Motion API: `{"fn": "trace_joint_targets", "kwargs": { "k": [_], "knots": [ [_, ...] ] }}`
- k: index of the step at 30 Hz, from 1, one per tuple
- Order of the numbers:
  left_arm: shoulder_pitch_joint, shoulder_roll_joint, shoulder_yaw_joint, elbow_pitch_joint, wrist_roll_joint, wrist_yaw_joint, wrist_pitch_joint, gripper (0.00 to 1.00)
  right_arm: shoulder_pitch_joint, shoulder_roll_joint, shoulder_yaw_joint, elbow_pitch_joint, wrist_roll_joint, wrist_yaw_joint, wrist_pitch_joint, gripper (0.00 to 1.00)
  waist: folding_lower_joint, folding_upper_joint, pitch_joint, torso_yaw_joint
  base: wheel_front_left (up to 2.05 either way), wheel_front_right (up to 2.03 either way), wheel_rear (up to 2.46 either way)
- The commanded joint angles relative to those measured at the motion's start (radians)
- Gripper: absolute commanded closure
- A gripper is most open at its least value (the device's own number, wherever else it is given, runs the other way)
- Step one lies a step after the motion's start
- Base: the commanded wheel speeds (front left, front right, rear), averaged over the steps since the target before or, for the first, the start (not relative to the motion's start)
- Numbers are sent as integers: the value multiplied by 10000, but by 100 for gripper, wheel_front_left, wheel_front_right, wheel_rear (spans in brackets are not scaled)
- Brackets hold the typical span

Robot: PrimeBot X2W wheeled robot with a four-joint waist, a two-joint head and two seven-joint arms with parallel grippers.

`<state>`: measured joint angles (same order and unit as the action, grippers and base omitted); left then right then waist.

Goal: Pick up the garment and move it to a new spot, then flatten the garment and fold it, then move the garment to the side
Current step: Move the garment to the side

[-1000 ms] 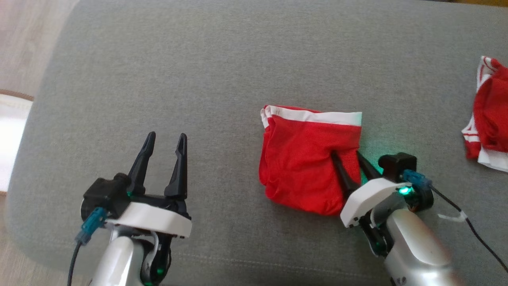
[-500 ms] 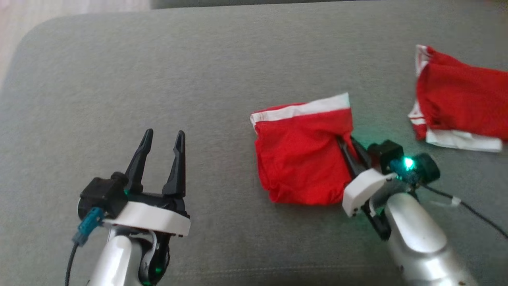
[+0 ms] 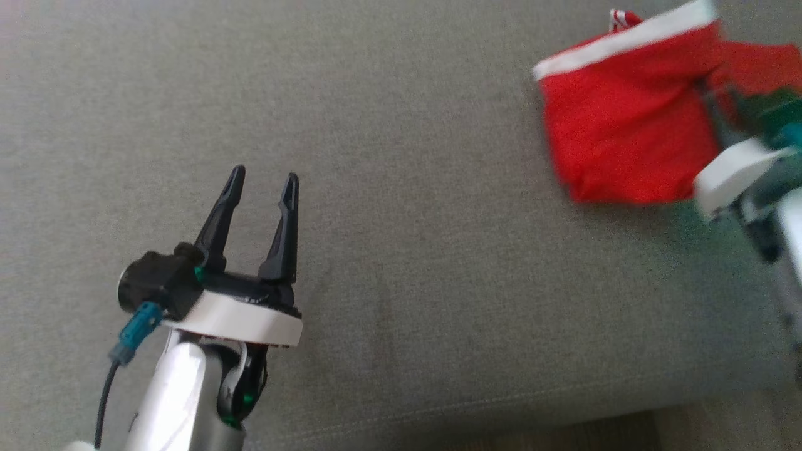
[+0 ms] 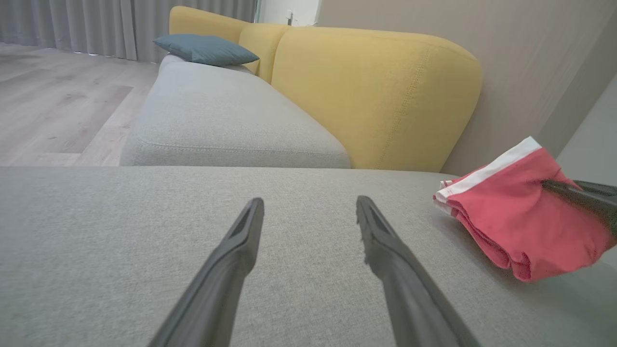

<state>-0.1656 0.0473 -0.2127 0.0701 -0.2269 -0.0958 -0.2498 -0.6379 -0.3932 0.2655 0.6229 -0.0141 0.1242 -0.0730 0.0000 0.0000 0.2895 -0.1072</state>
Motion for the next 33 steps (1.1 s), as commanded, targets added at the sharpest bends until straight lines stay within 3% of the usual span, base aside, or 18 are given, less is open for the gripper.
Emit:
{"fn": "trace_joint_targets", "kwargs": {
  "k": [1,4,8,20,33],
  "knots": [
    [-382,29,325,-330,143,-64,-120,0,-362,-341,-174,-382,66,65,70,100,0,0,418,-193,0,0,0],
    [-605,29,344,-378,201,-149,-120,0,-671,-646,-906,-406,-32,65,335,100,0,0,764,-211,0,0,0],
    [-890,29,428,-508,254,-238,-120,0,-927,-422,-2189,-512,-119,65,914,100,0,0,1228,-183,0,0,0],
    [-1344,29,582,-434,342,-336,-120,0,-589,-171,-3832,-1854,-1458,65,1562,100,0,0,1822,-57,0,0,0],
    [-1364,29,573,-379,445,-347,-120,0,-290,5,-4150,-2141,-1354,65,1776,100,0,0,1846,-201,0,0,0]
  ]
}}
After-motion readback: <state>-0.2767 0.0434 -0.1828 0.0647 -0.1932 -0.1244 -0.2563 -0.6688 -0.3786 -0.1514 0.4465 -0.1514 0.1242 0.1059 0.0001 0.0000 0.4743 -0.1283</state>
